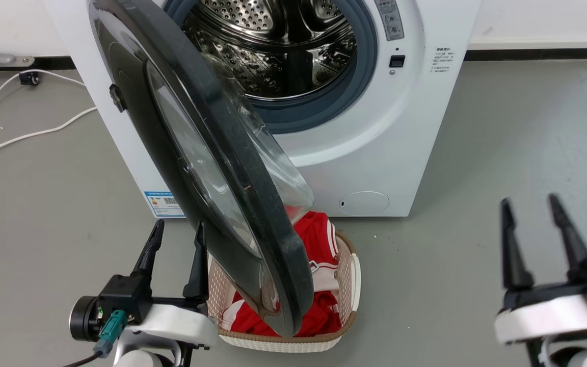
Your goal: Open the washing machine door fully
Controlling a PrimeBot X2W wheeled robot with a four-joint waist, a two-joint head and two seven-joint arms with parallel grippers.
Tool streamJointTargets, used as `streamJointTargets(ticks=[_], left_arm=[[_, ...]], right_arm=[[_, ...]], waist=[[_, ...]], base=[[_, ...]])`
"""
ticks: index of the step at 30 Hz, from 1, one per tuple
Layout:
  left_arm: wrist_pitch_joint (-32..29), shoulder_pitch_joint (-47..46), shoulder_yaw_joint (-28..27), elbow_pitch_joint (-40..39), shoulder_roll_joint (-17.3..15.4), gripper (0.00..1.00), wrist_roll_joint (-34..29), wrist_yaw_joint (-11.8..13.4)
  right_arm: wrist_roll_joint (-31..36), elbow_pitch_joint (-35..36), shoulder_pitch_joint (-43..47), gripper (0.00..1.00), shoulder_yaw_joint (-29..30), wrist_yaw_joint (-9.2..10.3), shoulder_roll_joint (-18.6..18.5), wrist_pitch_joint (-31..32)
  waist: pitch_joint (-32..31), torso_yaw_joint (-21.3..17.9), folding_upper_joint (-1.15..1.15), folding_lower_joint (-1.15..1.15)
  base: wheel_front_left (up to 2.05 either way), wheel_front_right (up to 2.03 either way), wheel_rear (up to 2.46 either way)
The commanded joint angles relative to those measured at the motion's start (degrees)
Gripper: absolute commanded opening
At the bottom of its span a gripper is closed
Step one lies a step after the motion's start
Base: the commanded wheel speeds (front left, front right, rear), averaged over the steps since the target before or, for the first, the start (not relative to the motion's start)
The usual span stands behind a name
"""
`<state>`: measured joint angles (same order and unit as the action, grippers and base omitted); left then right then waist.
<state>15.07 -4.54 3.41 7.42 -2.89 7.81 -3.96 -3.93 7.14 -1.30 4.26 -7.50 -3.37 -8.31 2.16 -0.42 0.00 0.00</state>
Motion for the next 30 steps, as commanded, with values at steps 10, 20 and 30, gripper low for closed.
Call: streamJointTargets(ticks=[10, 20, 30], left_arm=[[0.13, -0.19, 0.02, -0.56, 0.03, 1.00, -0.66, 0.45], [0.13, -0.32, -0.03, -0.90, 0.03, 1.00, -1.04, 0.33], [0.13, 0.06, -0.30, -1.09, 0.03, 0.00, -0.65, 0.16]], right_arm=[[0.69, -3.98, 5.53, 1.00, -2.67, 0.03, 0.57, -1.04], [1.07, -6.86, 3.56, 1.00, -2.47, 0.03, 0.58, -3.12], [1.78, -6.47, 3.48, 1.00, -2.77, 0.03, 0.59, -3.54]], waist=[[-0.07, -0.05, 0.00, 0.00], [0.05, -0.10, 0.00, 0.00], [0.24, -0.29, 0.00, 0.00]], base=[[0.00, 0.00, 0.00], [0.00, 0.00, 0.00], [0.00, 0.00, 0.00]])
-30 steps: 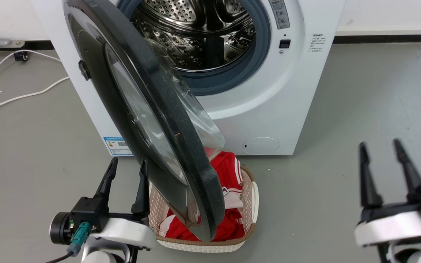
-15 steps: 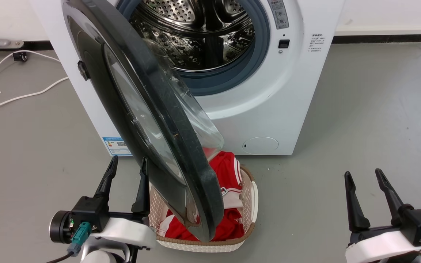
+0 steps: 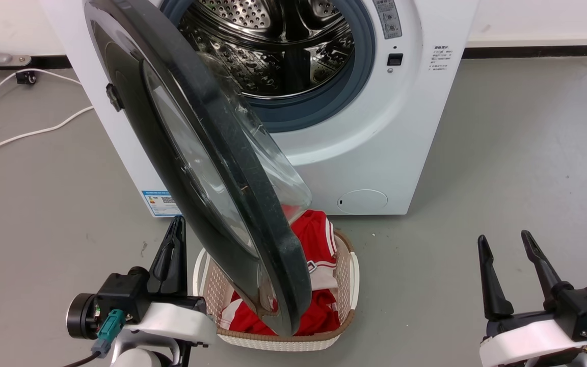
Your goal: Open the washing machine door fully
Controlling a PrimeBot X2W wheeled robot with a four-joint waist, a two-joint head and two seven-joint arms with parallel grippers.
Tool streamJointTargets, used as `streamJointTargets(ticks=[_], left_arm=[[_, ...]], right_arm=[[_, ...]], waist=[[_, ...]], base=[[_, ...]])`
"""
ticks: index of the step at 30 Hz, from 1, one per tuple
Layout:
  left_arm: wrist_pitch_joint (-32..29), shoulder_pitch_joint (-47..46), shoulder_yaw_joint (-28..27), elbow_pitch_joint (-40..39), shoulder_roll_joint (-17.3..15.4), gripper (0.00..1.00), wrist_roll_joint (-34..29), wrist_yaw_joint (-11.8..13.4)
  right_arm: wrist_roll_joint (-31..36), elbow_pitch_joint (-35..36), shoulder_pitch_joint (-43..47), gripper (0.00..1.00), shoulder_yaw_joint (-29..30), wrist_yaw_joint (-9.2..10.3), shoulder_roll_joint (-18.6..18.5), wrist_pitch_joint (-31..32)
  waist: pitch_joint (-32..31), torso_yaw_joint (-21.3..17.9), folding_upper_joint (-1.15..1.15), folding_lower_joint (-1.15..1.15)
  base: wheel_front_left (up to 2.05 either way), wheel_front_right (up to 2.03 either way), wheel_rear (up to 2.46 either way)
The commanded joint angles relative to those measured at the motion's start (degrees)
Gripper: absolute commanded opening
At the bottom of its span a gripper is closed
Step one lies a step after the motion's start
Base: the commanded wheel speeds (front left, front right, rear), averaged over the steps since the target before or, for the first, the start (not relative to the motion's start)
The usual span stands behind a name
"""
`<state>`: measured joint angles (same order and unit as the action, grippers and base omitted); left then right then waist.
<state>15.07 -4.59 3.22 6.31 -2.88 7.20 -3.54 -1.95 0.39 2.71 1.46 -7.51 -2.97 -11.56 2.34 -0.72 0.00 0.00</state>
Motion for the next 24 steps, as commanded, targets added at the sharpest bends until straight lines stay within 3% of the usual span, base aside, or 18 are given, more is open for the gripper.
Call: streamJointTargets(ticks=[1, 9, 16, 24], left_arm=[[0.13, 0.08, -0.15, 0.06, 0.02, 0.00, 0.05, -0.26], [0.13, -1.78, -0.85, -2.56, 0.02, 0.00, 1.85, 0.64], [0.12, -4.54, -1.90, -10.78, -0.08, 0.00, 1.13, 1.05], [0.12, -8.37, -1.92, -25.56, -0.34, 0.00, -0.83, 1.31]], right_arm=[[-0.48, 0.23, -0.53, 1.00, 0.00, 0.04, 0.19, -0.18], [-0.75, -0.34, -0.75, 1.00, 0.46, 0.04, 0.20, -0.01], [-1.39, -0.35, -0.73, 1.00, 0.69, 0.04, 0.20, 0.21], [-1.23, -0.57, -0.94, 1.00, 1.11, 0.04, 0.19, 0.35]], waist=[[0.09, 0.02, 0.00, 0.00], [0.27, 0.26, 0.00, 0.00], [0.57, 0.47, 0.00, 0.00], [0.93, 0.46, 0.00, 0.00]], base=[[0.00, 0.00, 0.00], [0.00, 0.00, 0.00], [0.00, 0.00, 0.00], [0.00, 0.00, 0.00]])
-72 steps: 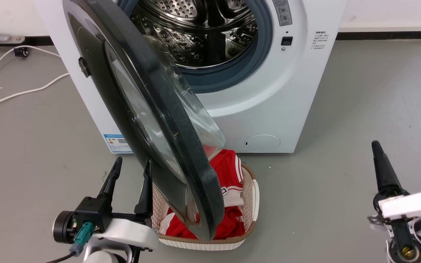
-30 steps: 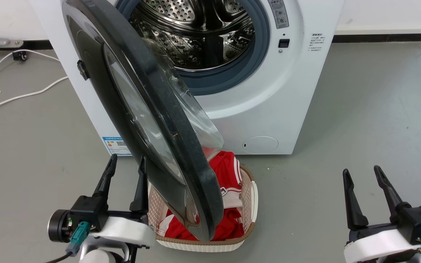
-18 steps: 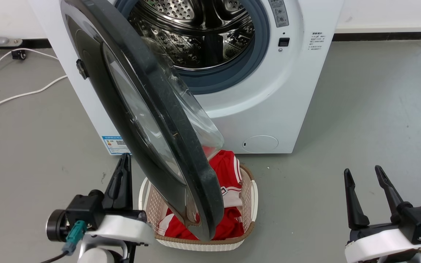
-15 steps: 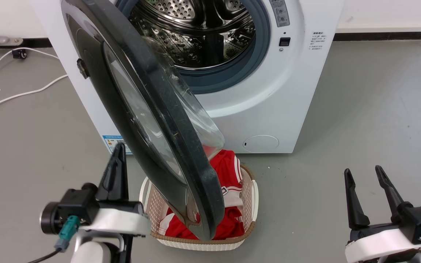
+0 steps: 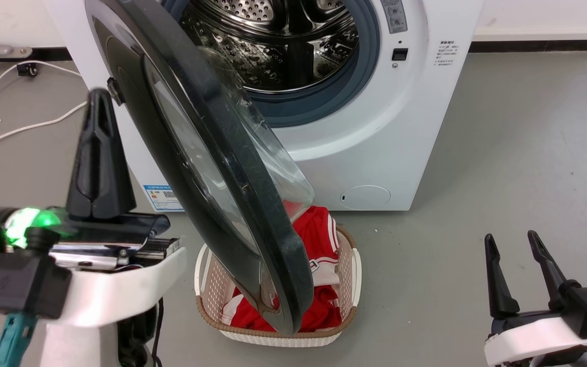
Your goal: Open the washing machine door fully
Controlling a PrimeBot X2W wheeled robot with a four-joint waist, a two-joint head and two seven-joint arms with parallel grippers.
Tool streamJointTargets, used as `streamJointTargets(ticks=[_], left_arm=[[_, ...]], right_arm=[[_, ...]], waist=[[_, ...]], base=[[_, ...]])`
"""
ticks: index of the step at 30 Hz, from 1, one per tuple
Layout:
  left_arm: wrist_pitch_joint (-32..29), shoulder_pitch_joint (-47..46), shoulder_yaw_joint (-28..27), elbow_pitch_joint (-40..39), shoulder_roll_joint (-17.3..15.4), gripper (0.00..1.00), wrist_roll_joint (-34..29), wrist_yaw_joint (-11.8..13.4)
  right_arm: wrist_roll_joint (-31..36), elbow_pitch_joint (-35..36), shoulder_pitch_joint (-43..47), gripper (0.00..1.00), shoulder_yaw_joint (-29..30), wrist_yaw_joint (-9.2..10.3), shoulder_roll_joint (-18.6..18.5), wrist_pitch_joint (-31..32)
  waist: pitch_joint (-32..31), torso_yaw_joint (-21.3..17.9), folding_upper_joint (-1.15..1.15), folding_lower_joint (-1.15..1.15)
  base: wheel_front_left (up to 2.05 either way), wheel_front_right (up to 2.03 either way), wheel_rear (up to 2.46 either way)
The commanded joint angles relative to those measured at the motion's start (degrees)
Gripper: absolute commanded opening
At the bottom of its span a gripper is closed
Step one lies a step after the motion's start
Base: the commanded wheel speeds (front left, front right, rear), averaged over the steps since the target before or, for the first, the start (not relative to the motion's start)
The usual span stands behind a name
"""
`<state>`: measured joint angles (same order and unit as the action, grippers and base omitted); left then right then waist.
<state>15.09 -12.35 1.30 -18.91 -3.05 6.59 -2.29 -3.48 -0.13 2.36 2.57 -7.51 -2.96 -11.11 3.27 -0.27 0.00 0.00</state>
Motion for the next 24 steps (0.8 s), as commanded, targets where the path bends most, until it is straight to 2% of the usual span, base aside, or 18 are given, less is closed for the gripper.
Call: streamJointTargets(ticks=[1, 6, 11, 19, 24], left_arm=[[0.10, -1.07, 0.34, -2.28, -0.24, 0.00, -0.52, -0.11], [-0.94, -1.95, 4.26, -9.37, -0.31, 0.00, -1.39, -1.28], [-4.69, -0.90, 12.98, -12.79, -0.24, 0.00, -0.63, -3.21], [-11.57, 3.31, 29.67, -9.67, -2.00, 0.00, 1.97, -4.84], [-14.41, 7.61, 35.43, -6.40, -4.08, 0.00, 3.57, -4.97]], right_arm=[[0.17, -0.04, -0.54, 1.00, 0.01, 0.04, 0.18, -0.09], [0.06, -0.12, -0.18, 1.00, -0.02, 0.04, 0.18, 0.01], [0.00, -0.13, -0.01, 1.00, 0.04, 0.04, 0.18, 0.06], [0.02, -0.21, 0.09, 1.00, -0.01, 0.04, 0.17, 0.26], [0.11, -0.02, 0.13, 1.00, 0.14, 0.04, 0.17, 0.54]], waist=[[0.00, 0.00, 0.00, 0.00], [-0.13, -0.05, 0.00, 0.00], [-0.20, -0.08, 0.00, 0.00], [-0.24, -0.06, 0.00, 0.00], [-0.02, 0.08, 0.00, 0.00]], base=[[0.00, 0.00, 0.00], [0.00, 0.00, 0.00], [0.00, 0.00, 0.00], [0.00, 0.00, 0.00], [0.00, 0.00, 0.00]])
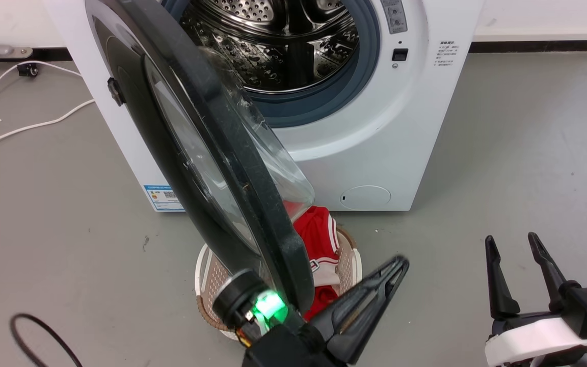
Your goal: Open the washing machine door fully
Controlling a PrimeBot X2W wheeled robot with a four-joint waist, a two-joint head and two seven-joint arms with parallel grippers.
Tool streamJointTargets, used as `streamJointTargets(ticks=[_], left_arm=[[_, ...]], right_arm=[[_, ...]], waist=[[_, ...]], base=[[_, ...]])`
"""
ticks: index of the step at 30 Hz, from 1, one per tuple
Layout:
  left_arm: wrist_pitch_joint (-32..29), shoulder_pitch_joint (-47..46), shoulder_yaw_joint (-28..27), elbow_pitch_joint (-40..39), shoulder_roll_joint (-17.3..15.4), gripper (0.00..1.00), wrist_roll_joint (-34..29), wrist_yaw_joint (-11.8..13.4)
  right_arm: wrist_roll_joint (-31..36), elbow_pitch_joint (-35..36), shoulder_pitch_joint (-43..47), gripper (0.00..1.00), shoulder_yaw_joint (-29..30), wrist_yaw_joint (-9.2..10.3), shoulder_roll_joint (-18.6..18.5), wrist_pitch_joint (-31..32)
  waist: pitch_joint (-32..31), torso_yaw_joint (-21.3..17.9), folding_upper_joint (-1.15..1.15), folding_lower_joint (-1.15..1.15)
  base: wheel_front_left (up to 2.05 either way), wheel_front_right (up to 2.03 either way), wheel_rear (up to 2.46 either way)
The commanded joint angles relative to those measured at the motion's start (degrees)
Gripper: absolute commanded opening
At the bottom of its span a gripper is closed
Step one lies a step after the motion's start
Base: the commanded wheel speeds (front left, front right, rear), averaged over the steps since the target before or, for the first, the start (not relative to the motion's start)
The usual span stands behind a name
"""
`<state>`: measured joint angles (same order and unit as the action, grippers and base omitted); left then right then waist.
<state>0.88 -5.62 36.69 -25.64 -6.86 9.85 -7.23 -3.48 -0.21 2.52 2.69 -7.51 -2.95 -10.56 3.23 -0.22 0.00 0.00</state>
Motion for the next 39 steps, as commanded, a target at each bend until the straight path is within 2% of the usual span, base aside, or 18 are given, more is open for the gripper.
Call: streamJointTargets(ticks=[1, 7, 21, 27, 31, 39], left_arm=[[-0.55, 1.71, 0.61, 1.12, -0.59, 0.00, 0.63, -0.04], [-0.63, 4.67, 1.19, 7.78, -1.07, 0.00, 1.83, 0.76], [5.70, -4.02, -2.99, 22.27, 2.69, 0.00, 2.35, 5.52], [6.51, -5.45, -4.67, 25.35, 2.81, 0.00, 3.04, 7.17], [6.16, -5.65, -5.66, 26.79, 1.80, 0.00, 2.93, 7.97], [5.49, -2.89, -6.55, 25.37, -0.03, 0.00, 3.61, 9.40]], right_arm=[[0.12, 0.17, -0.02, 1.00, 0.06, 0.04, 0.16, 0.06], [0.00, 0.20, -0.32, 1.00, -0.04, 0.04, 0.16, 0.16], [-1.11, -1.65, -1.60, 1.00, -0.78, 0.04, 0.16, -0.88], [-1.54, -1.93, -1.33, 1.00, -0.88, 0.04, 0.16, -0.96], [-1.79, -1.93, -1.24, 1.00, -0.82, 0.04, 0.16, -1.06], [-2.27, -1.95, -1.33, 1.00, -1.12, 0.04, 0.16, -1.00]], waist=[[0.16, 0.11, 0.00, 0.00], [0.50, 0.48, 0.00, 0.00], [1.30, -0.62, 0.00, 0.00], [1.38, -0.90, 0.00, 0.00], [1.39, -0.78, 0.00, 0.00], [1.40, -0.68, 0.00, 0.00]], base=[[0.00, 0.00, 0.00], [0.00, 0.00, 0.00], [0.00, 0.00, 0.00], [0.00, 0.00, 0.00], [0.00, 0.00, 0.00], [0.00, 0.00, 0.00]])
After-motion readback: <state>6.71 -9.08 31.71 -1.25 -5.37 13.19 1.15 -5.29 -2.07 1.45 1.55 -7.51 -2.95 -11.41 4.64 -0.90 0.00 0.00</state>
